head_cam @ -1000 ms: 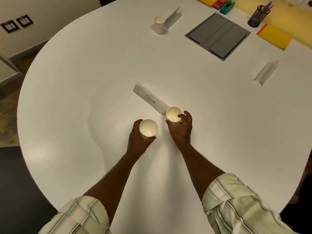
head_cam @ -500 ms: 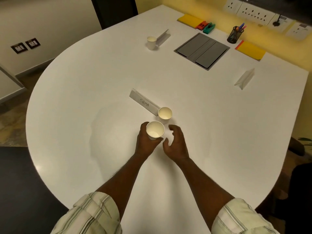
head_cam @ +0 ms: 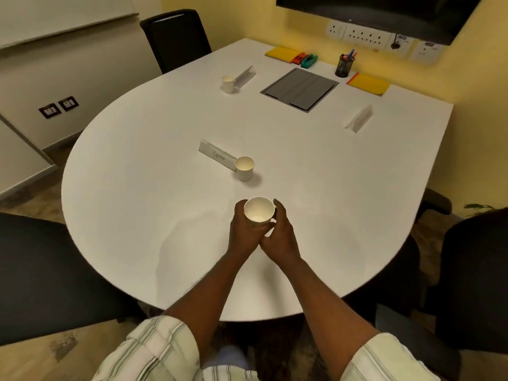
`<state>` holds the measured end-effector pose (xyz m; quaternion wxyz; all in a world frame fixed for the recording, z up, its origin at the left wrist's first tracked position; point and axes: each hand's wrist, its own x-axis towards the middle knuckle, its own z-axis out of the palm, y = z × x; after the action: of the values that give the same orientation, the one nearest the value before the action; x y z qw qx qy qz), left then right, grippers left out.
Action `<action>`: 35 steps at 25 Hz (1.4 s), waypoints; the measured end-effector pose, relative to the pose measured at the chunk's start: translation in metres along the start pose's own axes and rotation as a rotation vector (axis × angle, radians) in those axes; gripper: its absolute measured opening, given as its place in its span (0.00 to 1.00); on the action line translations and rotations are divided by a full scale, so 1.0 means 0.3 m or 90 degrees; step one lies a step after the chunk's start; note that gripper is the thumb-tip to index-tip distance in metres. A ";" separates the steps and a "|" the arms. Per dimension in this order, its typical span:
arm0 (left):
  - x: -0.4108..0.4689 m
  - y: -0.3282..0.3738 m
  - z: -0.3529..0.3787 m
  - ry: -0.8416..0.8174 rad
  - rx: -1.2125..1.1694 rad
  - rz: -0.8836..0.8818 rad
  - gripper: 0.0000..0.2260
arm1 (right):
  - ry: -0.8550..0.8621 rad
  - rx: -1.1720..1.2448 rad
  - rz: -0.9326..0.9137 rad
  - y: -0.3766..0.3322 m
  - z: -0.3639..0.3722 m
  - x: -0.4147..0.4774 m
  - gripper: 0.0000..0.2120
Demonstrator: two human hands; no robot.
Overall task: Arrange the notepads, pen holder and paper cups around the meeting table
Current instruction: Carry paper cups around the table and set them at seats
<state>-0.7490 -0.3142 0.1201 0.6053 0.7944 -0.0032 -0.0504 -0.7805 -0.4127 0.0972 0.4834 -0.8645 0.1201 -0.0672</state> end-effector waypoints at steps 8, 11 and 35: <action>-0.260 0.033 0.109 -0.185 -0.030 0.043 0.25 | 0.086 -0.025 0.050 0.042 -0.176 -0.263 0.41; -0.335 0.022 0.110 -0.228 -0.041 0.042 0.28 | 0.118 -0.011 0.103 0.039 -0.208 -0.342 0.42; -0.954 0.430 0.971 -0.164 0.205 0.208 0.24 | 0.303 -0.128 0.124 0.338 -1.229 -0.871 0.42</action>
<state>-1.0509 -0.6097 0.1897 0.4660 0.8563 -0.2167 -0.0517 -1.1320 -0.6947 0.2040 0.3572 -0.8524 0.3192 -0.2094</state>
